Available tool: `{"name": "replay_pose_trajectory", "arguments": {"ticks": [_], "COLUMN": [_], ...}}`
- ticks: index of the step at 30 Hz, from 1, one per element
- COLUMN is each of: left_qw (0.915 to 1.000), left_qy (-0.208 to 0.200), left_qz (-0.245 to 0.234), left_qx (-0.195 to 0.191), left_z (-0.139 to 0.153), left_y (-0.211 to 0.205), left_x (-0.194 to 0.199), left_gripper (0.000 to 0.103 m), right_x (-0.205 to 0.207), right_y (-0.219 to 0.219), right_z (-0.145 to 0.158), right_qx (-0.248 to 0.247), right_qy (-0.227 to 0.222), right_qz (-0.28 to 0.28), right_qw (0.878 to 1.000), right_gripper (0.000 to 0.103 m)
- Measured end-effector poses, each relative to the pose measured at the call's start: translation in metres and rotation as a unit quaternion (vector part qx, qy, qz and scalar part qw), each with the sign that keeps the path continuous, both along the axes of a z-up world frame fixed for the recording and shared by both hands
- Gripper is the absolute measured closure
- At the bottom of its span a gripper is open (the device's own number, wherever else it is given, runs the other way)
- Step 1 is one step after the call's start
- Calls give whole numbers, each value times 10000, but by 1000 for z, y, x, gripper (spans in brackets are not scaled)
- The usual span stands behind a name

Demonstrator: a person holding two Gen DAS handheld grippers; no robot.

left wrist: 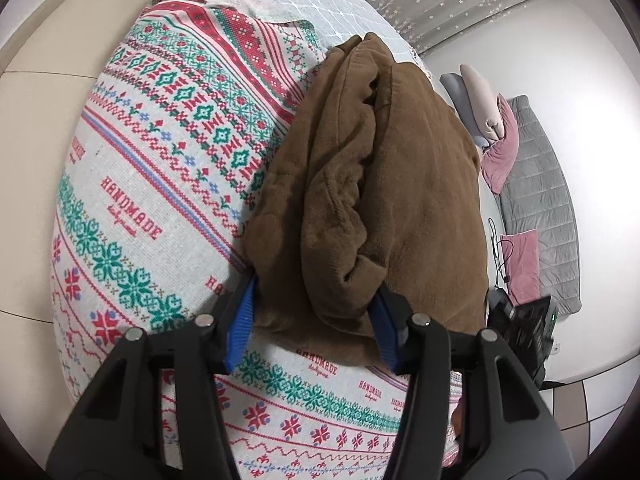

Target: Fold large clothes

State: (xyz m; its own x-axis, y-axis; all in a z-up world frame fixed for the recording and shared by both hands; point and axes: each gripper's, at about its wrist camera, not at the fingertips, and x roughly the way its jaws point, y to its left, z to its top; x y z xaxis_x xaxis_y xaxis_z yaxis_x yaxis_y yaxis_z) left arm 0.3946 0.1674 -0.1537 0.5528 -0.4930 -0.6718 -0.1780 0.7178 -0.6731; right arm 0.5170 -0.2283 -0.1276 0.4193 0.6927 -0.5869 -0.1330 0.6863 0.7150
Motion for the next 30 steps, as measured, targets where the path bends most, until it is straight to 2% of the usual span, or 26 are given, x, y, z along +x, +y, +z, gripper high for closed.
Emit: {"name": "replay_pose_trajectory", "arguments": {"ticks": [4, 6, 12, 15, 19, 24, 30], "left_qw": [10000, 10000, 9998, 9999, 9999, 9999, 9989], "left_qy": [10, 11, 50, 47, 9, -120, -296], "left_qz": [9, -3, -72, -55, -15, 67, 61], "left_qx": [15, 47, -154, -154, -113, 4, 361], "left_z": [1, 1, -5, -6, -5, 0, 14], "left_y": [-1, -1, 4, 5, 1, -4, -16], "left_x": [0, 1, 5, 6, 8, 8, 8], "left_gripper": [50, 50, 45, 44, 45, 53, 66], "right_x": [43, 64, 134, 157, 172, 177, 169], "right_y": [-25, -30, -26, -17, -8, 1, 7], "right_z": [9, 8, -19, -19, -19, -18, -11], "right_qx": [510, 569, 783, 807, 591, 522, 63], "right_qy": [-70, 3, 408, 301, 234, 112, -4], "right_qz": [-383, -503, -656, -567, -410, -368, -353], "right_qw": [9979, 9971, 9939, 9947, 9971, 9979, 9994], "right_gripper": [13, 13, 13, 13, 13, 31, 48]}}
